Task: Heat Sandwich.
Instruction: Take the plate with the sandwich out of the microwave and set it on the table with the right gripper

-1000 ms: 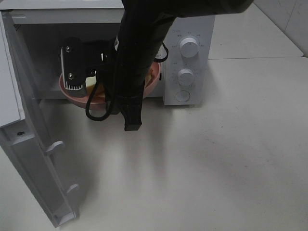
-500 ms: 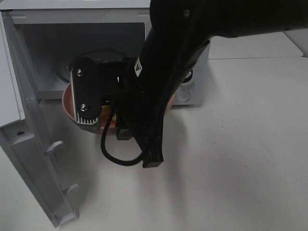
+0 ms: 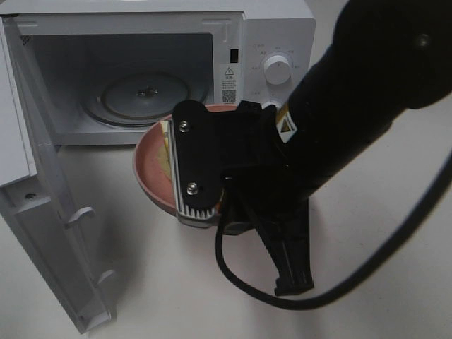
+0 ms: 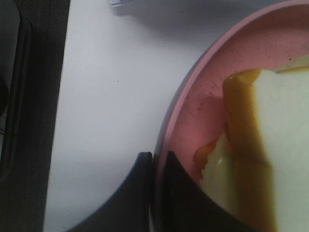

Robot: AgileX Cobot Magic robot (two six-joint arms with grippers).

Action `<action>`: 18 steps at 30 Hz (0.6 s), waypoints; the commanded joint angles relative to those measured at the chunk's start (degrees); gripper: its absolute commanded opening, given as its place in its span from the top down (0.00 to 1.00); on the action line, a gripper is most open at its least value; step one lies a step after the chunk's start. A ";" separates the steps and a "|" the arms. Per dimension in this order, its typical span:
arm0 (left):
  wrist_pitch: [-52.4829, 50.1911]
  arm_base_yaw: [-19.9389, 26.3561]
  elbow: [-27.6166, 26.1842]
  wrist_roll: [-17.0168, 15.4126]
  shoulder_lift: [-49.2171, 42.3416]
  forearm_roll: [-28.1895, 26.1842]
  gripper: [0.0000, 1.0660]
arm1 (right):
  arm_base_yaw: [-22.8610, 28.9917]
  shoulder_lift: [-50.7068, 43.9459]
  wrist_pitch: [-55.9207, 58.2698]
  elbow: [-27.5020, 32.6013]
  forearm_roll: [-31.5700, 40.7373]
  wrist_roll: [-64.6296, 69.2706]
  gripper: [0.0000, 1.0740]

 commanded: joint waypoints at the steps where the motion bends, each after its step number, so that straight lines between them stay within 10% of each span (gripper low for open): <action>1: -0.80 0.11 0.17 -0.29 -0.97 -0.06 0.27 | 0.17 -2.98 -2.12 2.12 -0.46 1.32 1.00; 18: -0.80 0.11 0.17 -0.29 -0.97 -0.06 0.27 | 0.00 -14.38 -0.06 11.80 -3.27 11.06 1.00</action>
